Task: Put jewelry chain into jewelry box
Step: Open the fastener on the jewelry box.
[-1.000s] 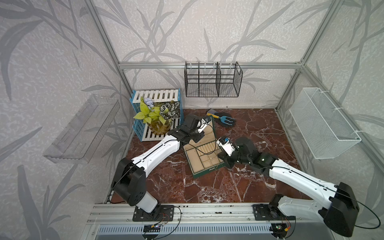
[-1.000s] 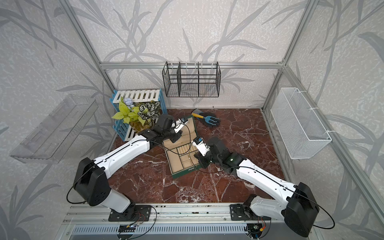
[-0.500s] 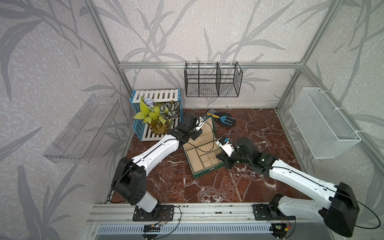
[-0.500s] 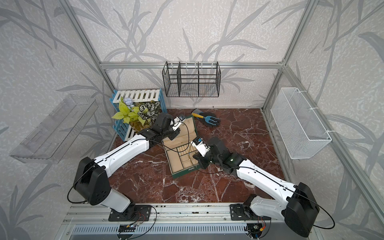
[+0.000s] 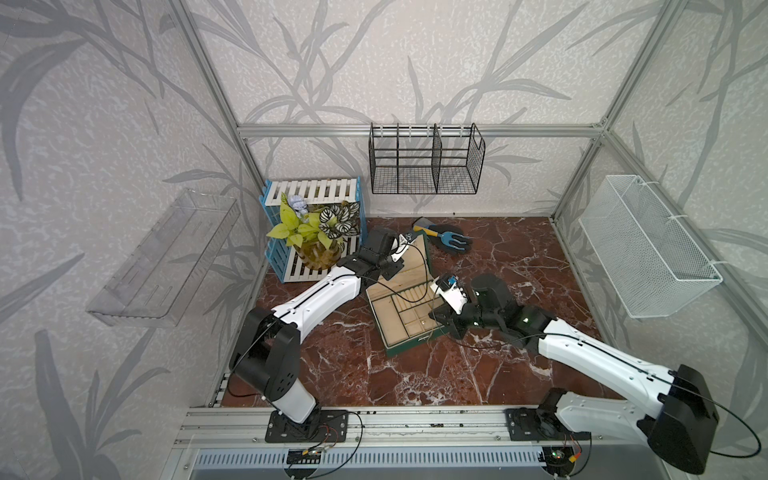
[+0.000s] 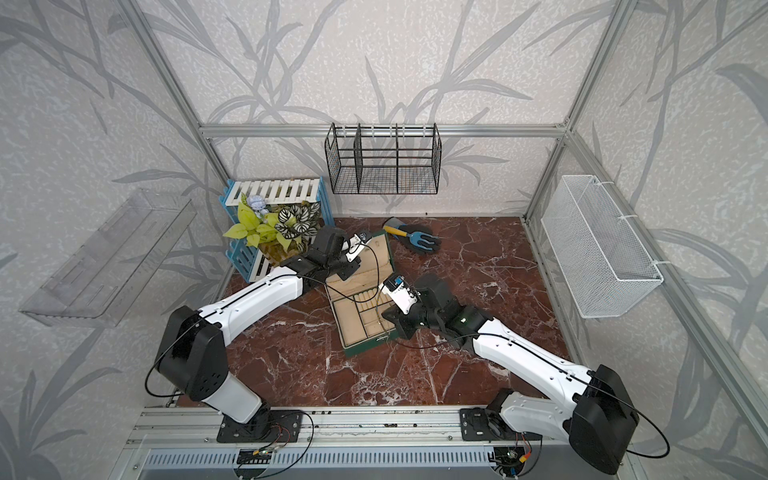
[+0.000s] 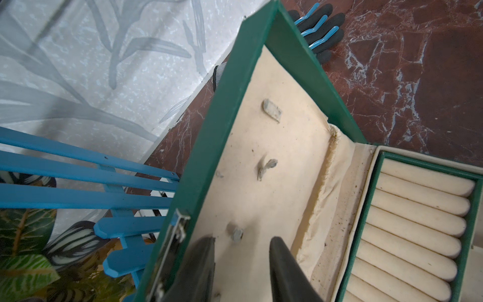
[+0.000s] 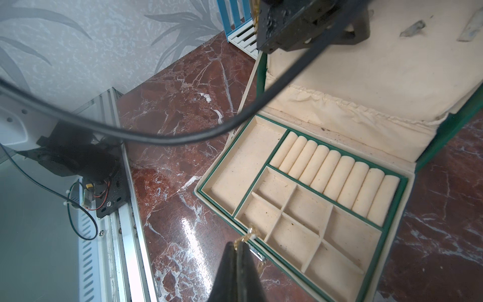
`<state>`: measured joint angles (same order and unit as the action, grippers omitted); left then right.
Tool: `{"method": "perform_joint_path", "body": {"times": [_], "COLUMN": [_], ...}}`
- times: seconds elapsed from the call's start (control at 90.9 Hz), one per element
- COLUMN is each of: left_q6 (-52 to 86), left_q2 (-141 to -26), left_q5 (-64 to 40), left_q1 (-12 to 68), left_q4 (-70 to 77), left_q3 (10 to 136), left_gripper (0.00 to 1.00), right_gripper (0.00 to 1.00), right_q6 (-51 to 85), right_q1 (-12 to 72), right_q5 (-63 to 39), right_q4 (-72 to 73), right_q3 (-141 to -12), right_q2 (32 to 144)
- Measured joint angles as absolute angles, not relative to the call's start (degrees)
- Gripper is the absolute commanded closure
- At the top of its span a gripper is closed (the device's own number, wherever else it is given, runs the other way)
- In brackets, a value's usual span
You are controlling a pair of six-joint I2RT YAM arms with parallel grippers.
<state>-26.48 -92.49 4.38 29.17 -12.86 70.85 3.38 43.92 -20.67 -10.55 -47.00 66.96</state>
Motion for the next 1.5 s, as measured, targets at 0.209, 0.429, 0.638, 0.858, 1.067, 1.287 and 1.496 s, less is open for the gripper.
{"method": "perform_joint_path", "body": {"times": [0.209,0.429,0.638,0.858,1.067,1.287,1.496], "left_q6": [-27.44,-29.32,-32.12,-35.03,-37.56,-41.19,-42.22], "left_q2": [-92.82,-93.58,-93.41,-90.89,-88.82,-87.77,-87.74], "left_q5": [4.08,3.70,3.27,2.44,2.70,5.19,7.49], "left_q1": [29.17,29.08,28.95,29.04,29.54,31.16,32.25], "left_q4": [-11.44,-9.82,-5.72,-1.72,2.20,7.14,8.56], "left_q3": [70.87,70.83,68.75,64.12,59.40,55.48,54.72], "left_gripper": [0.70,0.87,0.94,0.99,1.00,1.00,0.97], "right_gripper": [1.00,1.00,1.00,1.00,1.00,1.00,1.00], "right_q6": [3.38,3.38,3.40,3.40,3.40,3.40,3.38], "right_q1": [43.92,43.92,43.92,43.92,43.92,43.92,43.92], "right_q5": [-21.12,-21.17,-21.15,-21.10,-21.08,-21.06,-20.80], "right_q4": [-10.50,-10.46,-10.46,-10.46,-10.44,-10.44,-10.46], "right_q3": [-46.63,-46.63,-46.63,-46.33,-46.24,-46.09,-46.09], "right_q2": [66.96,66.96,66.96,66.96,66.94,66.94,66.94]}}
